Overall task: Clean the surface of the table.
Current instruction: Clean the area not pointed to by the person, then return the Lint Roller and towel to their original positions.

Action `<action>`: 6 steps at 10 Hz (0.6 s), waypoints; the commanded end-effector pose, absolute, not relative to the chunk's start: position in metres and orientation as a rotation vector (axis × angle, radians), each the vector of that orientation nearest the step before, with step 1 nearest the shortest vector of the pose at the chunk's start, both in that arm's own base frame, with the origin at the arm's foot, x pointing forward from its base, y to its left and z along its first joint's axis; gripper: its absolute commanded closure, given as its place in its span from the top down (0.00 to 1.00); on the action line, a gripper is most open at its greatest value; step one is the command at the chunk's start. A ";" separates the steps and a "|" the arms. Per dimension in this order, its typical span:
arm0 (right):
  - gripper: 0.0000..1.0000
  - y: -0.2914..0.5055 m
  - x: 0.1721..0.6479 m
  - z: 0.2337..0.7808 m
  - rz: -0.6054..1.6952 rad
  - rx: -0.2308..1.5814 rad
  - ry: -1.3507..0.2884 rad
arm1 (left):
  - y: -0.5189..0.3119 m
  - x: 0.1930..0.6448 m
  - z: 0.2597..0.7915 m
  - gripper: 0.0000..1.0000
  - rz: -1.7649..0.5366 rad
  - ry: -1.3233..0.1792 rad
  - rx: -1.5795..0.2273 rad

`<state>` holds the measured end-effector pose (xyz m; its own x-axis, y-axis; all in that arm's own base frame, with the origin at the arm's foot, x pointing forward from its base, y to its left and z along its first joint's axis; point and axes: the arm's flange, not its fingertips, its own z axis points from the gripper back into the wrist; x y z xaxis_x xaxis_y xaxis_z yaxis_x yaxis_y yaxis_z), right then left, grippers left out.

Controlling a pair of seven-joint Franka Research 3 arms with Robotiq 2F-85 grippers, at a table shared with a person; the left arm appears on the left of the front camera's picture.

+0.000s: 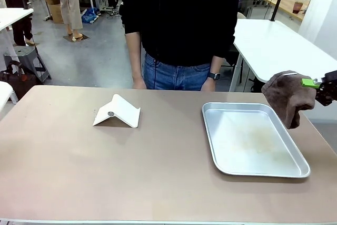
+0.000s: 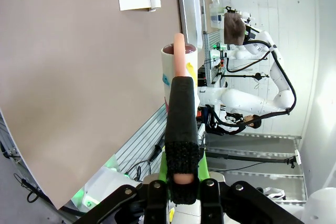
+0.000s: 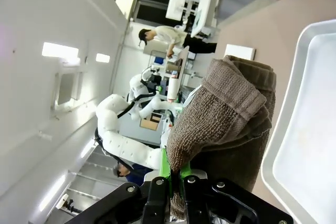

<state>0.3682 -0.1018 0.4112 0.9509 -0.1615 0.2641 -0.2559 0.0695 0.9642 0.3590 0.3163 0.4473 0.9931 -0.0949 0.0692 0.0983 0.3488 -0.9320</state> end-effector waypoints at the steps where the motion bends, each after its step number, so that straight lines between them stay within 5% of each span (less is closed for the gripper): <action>1: 0.07 -0.103 0.369 0.415 0.084 1.518 -0.340 | 0.316 0.357 0.450 0.22 -0.130 -0.021 -1.219; 6: 0.07 -0.103 0.369 0.415 0.084 1.518 -0.340 | 0.316 0.357 0.450 0.22 -0.130 -0.021 -1.219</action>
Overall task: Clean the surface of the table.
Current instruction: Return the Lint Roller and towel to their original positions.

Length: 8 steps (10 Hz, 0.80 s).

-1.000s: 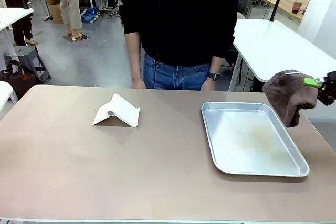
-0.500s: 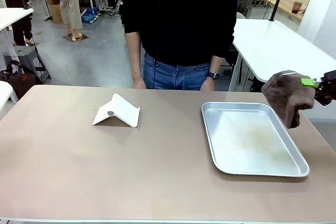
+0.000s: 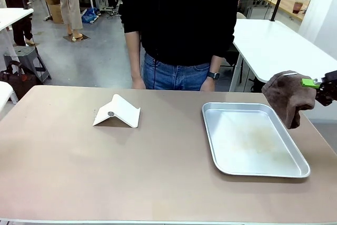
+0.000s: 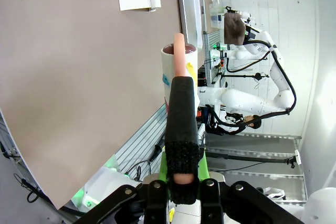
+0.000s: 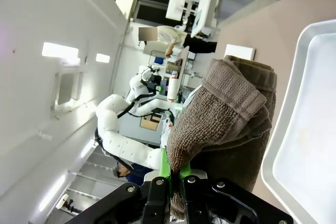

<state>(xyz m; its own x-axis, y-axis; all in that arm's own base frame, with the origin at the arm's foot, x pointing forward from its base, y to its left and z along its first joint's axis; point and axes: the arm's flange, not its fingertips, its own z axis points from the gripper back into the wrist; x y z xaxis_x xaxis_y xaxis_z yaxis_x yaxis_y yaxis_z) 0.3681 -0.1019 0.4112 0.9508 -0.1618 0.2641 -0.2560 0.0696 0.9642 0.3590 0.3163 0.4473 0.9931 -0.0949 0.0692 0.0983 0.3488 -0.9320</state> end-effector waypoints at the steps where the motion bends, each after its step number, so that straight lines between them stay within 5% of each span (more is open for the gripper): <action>1: 0.07 -0.103 0.369 0.415 0.084 1.518 -0.340 | 0.316 0.357 0.450 0.22 -0.130 -0.021 -1.219; 8: 0.07 -0.093 0.360 0.421 0.097 1.515 -0.402 | 0.310 0.349 0.463 0.22 -0.105 -0.011 -1.157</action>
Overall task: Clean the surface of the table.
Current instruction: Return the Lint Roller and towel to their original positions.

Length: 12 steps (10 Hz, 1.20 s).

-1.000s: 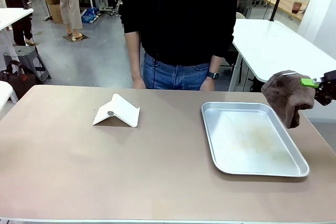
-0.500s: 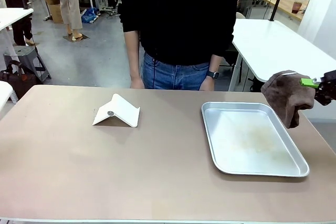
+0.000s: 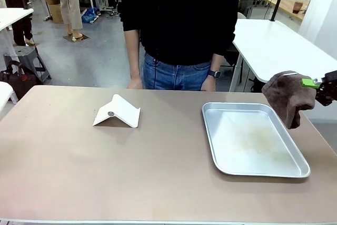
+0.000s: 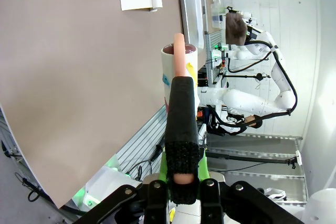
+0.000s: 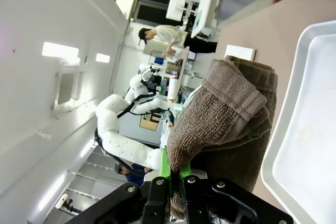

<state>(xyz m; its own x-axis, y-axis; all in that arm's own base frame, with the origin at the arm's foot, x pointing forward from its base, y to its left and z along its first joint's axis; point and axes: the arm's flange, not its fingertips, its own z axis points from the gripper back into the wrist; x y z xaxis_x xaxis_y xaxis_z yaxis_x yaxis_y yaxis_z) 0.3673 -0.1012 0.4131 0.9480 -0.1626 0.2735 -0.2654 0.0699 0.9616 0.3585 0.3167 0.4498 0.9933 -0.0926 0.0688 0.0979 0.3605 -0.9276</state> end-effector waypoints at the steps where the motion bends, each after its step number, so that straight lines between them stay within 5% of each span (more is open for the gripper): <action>1: 0.07 -0.073 0.361 0.427 0.175 1.516 -0.411 | 0.296 0.348 0.476 0.22 -0.141 -0.002 -1.147; 6: 0.07 0.060 0.404 0.444 0.400 1.390 -0.417 | 0.168 0.370 0.550 0.22 -0.192 0.097 -1.060; 12: 0.07 0.149 0.473 0.387 0.325 1.278 -0.464 | 0.019 0.388 0.548 0.22 -0.011 -0.005 -1.037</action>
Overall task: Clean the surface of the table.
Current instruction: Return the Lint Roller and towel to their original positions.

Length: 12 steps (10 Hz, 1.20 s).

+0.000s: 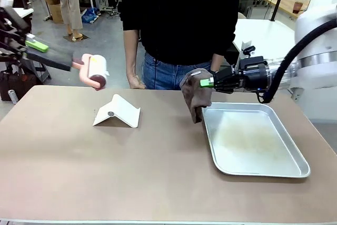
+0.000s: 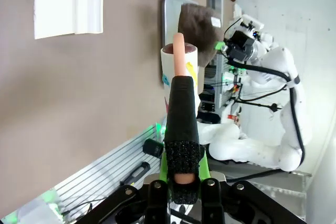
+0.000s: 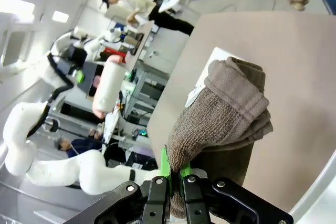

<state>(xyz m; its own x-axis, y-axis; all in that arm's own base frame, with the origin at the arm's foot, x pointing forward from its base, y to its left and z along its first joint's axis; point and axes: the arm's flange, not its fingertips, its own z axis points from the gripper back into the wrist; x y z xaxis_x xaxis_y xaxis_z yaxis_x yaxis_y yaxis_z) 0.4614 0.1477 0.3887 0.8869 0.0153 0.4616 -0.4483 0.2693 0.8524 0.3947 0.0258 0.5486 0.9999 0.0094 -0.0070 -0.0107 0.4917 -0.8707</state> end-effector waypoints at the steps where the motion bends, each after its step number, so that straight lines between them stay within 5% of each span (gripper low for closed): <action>1: 0.07 0.138 0.475 0.384 0.296 1.285 -0.491 | 0.026 0.390 0.543 0.22 -0.065 0.078 -0.997; 4: 0.07 0.148 0.461 0.389 0.324 1.268 -0.400 | 0.026 0.395 0.549 0.22 0.012 0.001 -1.057; 8: 0.07 0.201 0.469 0.362 0.391 1.239 -0.284 | -0.047 0.410 0.560 0.22 -0.173 0.016 -0.831; 12: 0.07 0.246 0.459 0.339 0.365 1.092 -0.204 | -0.089 0.430 0.551 0.22 -0.124 0.042 -0.705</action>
<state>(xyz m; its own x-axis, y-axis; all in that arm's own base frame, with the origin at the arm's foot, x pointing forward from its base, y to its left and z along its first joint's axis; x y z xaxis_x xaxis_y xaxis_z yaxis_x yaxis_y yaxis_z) 0.4487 0.2373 0.3344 0.9122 0.1774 0.3693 -0.4092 0.3512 0.8422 0.4231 -0.0865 0.5472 0.9858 -0.1648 0.0311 0.1411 0.7145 -0.6852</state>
